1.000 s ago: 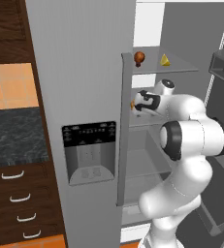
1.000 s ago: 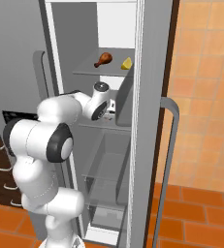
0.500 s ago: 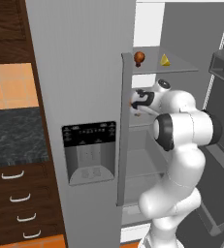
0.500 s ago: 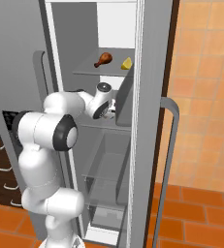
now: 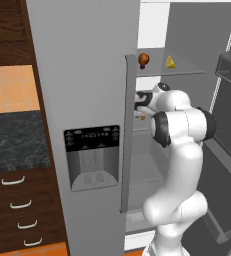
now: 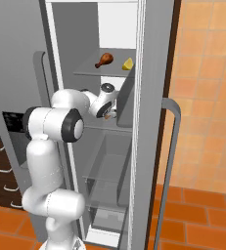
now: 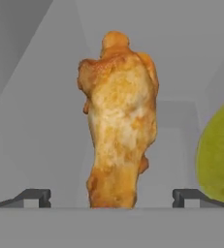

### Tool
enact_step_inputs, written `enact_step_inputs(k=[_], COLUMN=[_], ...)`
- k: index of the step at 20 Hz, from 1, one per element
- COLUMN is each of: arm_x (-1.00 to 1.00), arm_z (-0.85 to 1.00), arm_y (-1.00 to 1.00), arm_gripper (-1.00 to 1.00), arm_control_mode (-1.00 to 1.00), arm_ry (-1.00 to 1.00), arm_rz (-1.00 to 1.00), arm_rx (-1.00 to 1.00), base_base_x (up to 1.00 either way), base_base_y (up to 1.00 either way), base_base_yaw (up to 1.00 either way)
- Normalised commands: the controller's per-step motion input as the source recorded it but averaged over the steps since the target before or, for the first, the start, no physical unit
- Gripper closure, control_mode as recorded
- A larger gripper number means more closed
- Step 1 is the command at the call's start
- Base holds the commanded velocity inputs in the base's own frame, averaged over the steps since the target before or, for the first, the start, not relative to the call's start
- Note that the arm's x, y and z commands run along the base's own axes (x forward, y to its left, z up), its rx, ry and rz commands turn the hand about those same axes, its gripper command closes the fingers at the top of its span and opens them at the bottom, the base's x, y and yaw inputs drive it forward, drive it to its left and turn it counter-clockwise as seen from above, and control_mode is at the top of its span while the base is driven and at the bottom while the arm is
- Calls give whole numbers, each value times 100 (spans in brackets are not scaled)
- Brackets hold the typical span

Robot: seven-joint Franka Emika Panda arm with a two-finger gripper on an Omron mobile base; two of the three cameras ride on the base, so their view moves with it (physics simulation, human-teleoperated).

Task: Place one lemon wedge and one chicken drumstick in each tupperware on the nearby counter, to pack two identical lunches.

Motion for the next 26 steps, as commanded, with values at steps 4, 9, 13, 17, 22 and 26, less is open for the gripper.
enact_step_inputs(k=[4,9,13,17,22,26], arm_x=[36,19,0,0,0,0], arm_z=[-22,-11,-18,-13,-14,0], arm_y=[-1,-1,0,0,0,0], arm_gripper=[-100,-100,-100,-100,100,100], arm_control_mode=[-100,-100,-100,-100,-100,-100], arm_ry=[0,0,0,0,0,0], arm_rz=[0,0,0,0,0,0], arm_rx=[0,0,1,2,2,0], base_base_x=[0,0,0,0,0,0], base_base_y=[0,0,0,0,0,0], base_base_yaw=[0,0,0,0,0,0])
